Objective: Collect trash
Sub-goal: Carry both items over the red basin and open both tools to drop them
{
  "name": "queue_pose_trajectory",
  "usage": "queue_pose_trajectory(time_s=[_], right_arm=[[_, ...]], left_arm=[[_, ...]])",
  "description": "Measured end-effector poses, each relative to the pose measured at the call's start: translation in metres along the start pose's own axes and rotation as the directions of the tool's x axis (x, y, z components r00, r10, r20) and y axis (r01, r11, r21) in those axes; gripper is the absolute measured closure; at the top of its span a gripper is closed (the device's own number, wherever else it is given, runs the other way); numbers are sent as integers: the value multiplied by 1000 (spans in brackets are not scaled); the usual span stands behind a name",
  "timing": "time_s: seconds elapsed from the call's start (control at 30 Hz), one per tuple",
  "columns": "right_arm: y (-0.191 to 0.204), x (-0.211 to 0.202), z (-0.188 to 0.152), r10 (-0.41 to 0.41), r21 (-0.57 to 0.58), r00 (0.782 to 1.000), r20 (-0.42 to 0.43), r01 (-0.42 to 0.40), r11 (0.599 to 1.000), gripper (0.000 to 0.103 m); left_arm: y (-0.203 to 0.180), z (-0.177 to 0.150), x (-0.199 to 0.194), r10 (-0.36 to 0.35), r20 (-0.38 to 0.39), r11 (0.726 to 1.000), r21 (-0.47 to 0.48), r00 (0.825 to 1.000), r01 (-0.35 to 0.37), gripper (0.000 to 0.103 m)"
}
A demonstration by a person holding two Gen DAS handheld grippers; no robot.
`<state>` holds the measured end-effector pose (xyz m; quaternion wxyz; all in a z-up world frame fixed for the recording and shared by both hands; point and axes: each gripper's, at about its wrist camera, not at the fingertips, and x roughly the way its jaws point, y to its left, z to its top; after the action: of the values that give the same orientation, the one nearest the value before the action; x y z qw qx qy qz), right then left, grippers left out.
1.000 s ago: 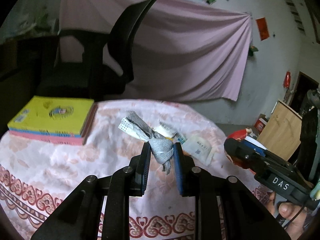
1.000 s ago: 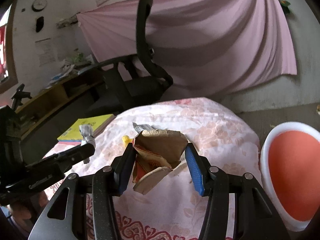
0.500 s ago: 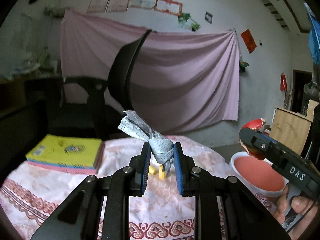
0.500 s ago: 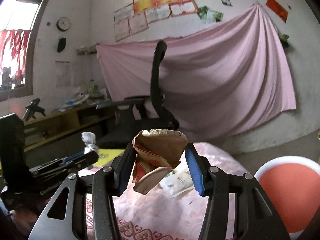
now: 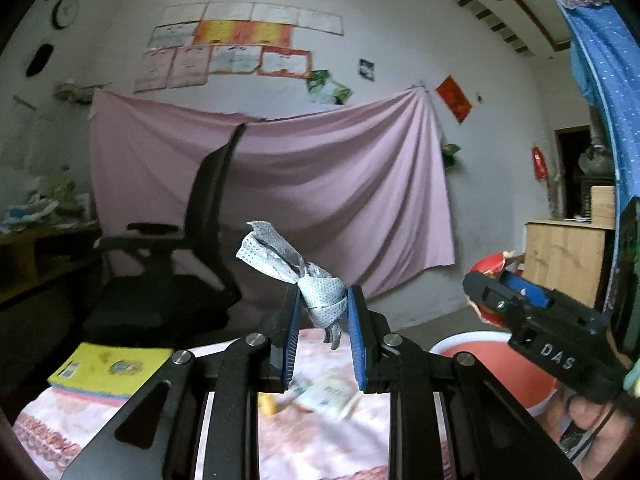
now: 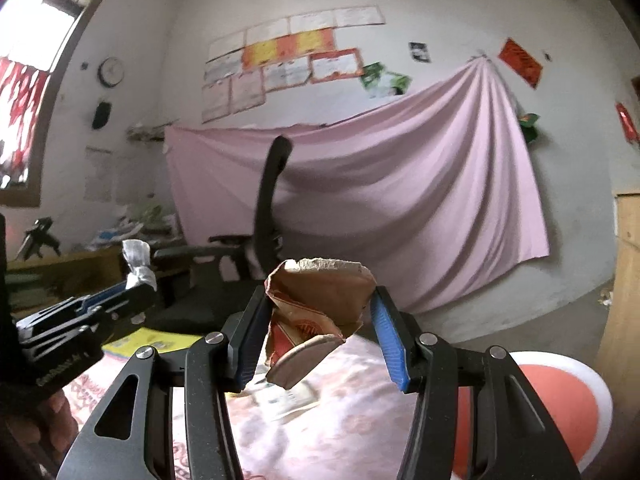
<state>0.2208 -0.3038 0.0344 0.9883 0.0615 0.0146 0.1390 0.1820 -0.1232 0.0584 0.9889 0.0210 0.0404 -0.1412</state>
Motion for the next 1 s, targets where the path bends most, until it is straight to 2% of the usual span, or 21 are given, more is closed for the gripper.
queue_pose_trajectory(time_s=[0.3,0.5,0.67,0.9,1.0], right_arm=[[-58,-14,1,-151,75,988,-17,152,986,53],[-97,-17,-3,-230,167,971,-69,239,957,53],[-117,-15,-12,-270,199,953,-135,293,935,53],[-141,-12,-18,-303,241,932,-200,347,906,53],[-149,-8,-22,-308,264,920,-241,367,892,53]], left_arm=[[-65,16,30,-132,-25,989,61,991,133,84],[-105,15,57,-220,-95,972,67,971,226,84],[-128,9,91,-313,-223,947,3,923,322,84],[-133,12,128,-375,-311,927,-112,873,358,84],[-133,14,147,-398,-363,917,-179,842,356,83]])
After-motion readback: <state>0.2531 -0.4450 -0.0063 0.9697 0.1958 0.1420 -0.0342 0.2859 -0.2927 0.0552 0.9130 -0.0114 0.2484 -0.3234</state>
